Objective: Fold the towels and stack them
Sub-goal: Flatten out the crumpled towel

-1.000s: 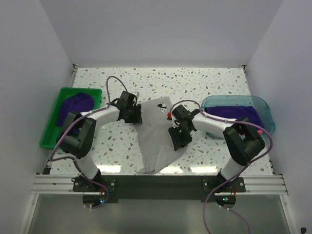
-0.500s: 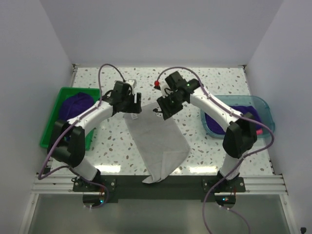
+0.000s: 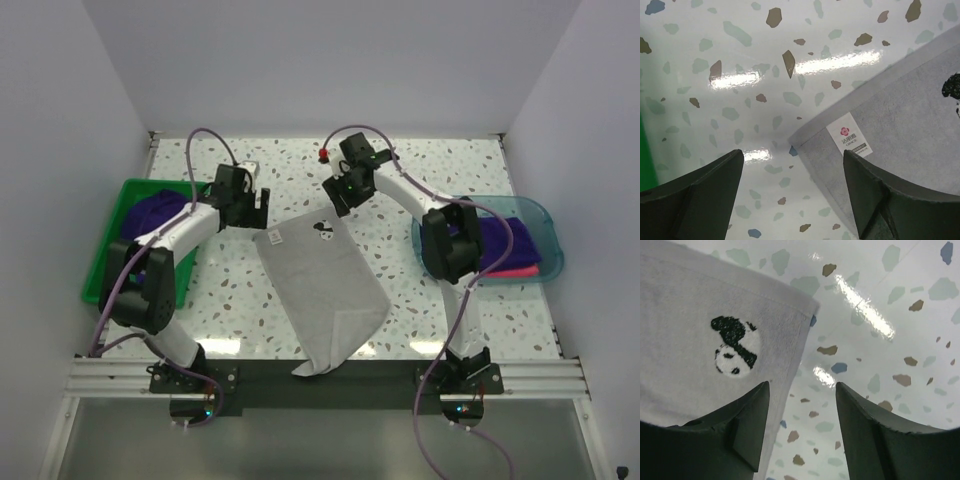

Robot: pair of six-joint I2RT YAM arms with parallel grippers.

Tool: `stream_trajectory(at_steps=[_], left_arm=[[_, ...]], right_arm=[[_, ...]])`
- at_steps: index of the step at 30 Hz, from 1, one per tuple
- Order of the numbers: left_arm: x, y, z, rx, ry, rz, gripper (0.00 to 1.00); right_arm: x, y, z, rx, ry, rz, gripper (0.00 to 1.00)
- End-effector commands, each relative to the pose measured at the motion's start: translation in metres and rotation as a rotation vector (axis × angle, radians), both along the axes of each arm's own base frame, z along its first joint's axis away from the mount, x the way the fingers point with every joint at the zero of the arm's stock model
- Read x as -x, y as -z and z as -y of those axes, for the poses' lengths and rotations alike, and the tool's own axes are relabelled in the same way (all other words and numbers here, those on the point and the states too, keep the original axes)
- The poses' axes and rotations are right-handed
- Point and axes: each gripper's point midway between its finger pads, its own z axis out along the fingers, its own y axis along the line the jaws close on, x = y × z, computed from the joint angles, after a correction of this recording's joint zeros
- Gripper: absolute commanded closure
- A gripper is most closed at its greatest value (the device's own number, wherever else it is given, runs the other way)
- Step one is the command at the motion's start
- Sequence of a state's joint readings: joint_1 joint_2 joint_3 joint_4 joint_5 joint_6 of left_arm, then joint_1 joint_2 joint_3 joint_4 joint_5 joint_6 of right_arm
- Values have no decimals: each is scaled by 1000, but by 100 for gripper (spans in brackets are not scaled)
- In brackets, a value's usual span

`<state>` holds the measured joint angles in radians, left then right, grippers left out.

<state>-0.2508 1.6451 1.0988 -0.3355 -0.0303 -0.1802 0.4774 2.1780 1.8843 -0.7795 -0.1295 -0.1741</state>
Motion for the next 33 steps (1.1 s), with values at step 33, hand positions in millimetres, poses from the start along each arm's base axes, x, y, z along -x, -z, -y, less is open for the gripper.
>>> stream_trajectory(at_steps=[33], left_arm=[[-5,25,-3,-68,65,-39,27]], right_arm=[[-35,59,-35,-48,-122,26,56]])
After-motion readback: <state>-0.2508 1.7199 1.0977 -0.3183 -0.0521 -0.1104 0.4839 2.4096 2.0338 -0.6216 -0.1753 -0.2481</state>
